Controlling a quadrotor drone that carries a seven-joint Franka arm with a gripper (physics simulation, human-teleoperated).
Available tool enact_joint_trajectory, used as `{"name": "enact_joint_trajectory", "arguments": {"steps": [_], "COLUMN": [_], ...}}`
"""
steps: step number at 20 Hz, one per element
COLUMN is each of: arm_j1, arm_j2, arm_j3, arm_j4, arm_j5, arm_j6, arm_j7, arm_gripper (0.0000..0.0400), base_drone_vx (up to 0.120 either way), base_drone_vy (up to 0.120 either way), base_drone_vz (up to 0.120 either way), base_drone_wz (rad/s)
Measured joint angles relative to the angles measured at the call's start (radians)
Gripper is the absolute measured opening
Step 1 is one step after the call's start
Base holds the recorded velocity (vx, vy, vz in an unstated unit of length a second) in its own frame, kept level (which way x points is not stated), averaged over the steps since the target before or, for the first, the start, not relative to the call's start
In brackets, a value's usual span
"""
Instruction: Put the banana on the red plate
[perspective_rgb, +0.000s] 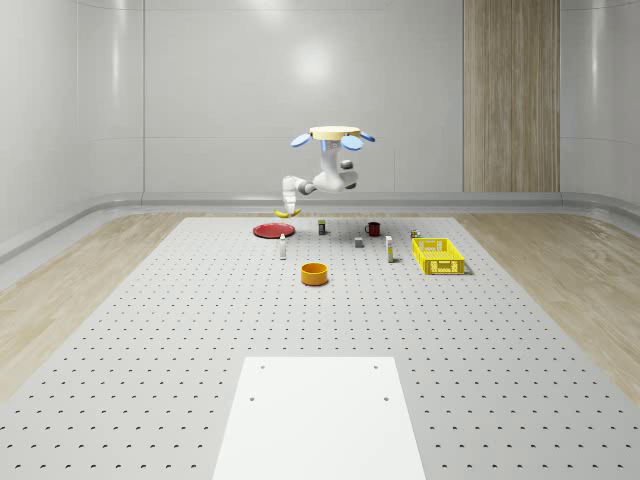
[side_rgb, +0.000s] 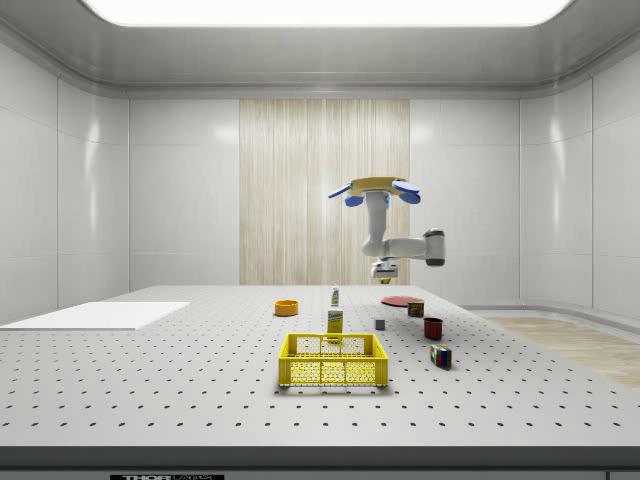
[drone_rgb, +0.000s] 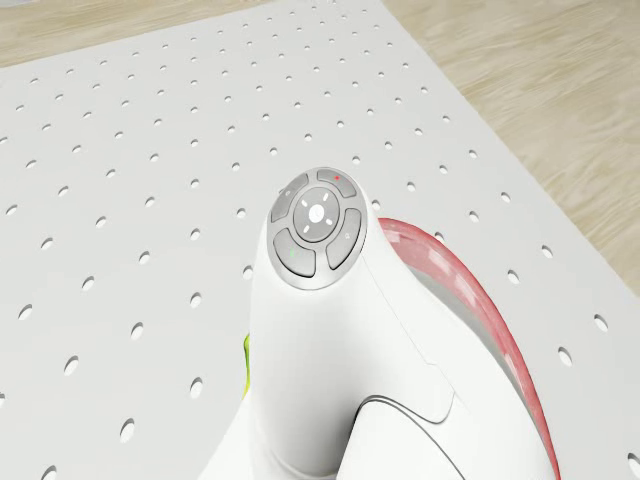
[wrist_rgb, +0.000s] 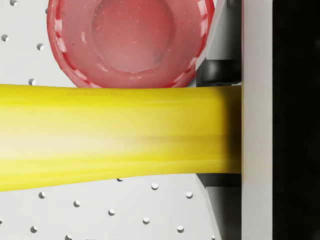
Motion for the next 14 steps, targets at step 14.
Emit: {"name": "enact_joint_trajectory", "arguments": {"steps": [14], "arm_j1": [-0.005], "arm_j2": [0.004], "arm_j3": [0.000], "arm_j4": [0.000], "arm_j5": [-0.001], "arm_j6": [-0.004], "arm_j7": [-0.109], "arm_gripper": [0.0190], "base_drone_vx": [0.083], "base_drone_vy": [-0.049], "base_drone_vz": [0.000], "base_drone_wz": [0.000]}}
